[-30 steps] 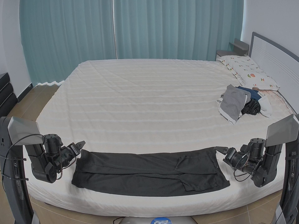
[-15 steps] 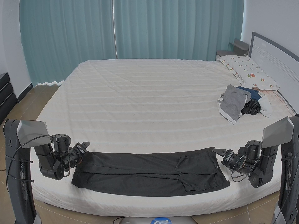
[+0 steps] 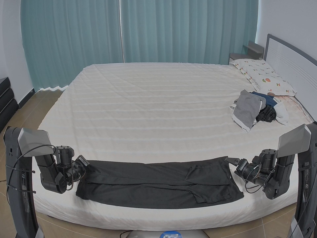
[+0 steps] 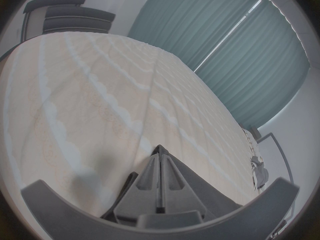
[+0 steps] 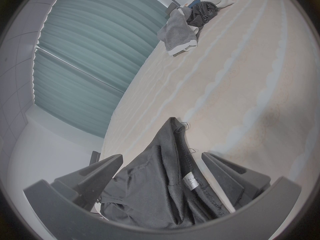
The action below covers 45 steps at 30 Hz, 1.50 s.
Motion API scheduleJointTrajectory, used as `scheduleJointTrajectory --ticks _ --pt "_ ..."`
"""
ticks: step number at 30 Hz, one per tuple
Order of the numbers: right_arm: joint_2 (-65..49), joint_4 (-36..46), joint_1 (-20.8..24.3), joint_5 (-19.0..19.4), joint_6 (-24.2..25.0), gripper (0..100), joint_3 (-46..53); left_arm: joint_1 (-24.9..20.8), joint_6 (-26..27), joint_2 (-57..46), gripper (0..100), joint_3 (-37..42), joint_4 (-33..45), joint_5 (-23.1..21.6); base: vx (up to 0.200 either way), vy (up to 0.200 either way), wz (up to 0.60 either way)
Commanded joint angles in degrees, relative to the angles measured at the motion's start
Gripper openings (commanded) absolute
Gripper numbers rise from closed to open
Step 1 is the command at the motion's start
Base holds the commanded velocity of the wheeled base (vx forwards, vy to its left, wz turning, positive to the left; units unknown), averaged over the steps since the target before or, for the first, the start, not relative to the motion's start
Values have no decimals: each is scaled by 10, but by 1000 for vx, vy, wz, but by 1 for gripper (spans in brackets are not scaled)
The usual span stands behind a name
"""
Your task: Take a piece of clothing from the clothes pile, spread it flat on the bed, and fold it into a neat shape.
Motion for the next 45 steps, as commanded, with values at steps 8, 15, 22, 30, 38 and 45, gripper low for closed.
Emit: scheduleJointTrajectory --ticks 8,15,22,30,38,45 --pt "-6 -6 0 -1 -1 100 -6 7 -14 -11 0 19 -1 19 0 0 0" --pt "-17 -3 4 2 -4 100 -23 12 -14 -10 0 20 -1 18 0 0 0" --pt "-1 77 0 19 -2 100 -88 11 -15 -7 0 19 -1 16 0 0 0" --pt "3 71 3 21 -3 100 -89 10 -15 -7 0 19 -1 16 0 0 0" --pt "19 71 22 17 -22 100 -90 11 -15 -8 0 19 -1 16 0 0 0" --pt "44 77 22 11 -52 0 -134 11 -15 -8 0 19 -1 16 0 0 0"
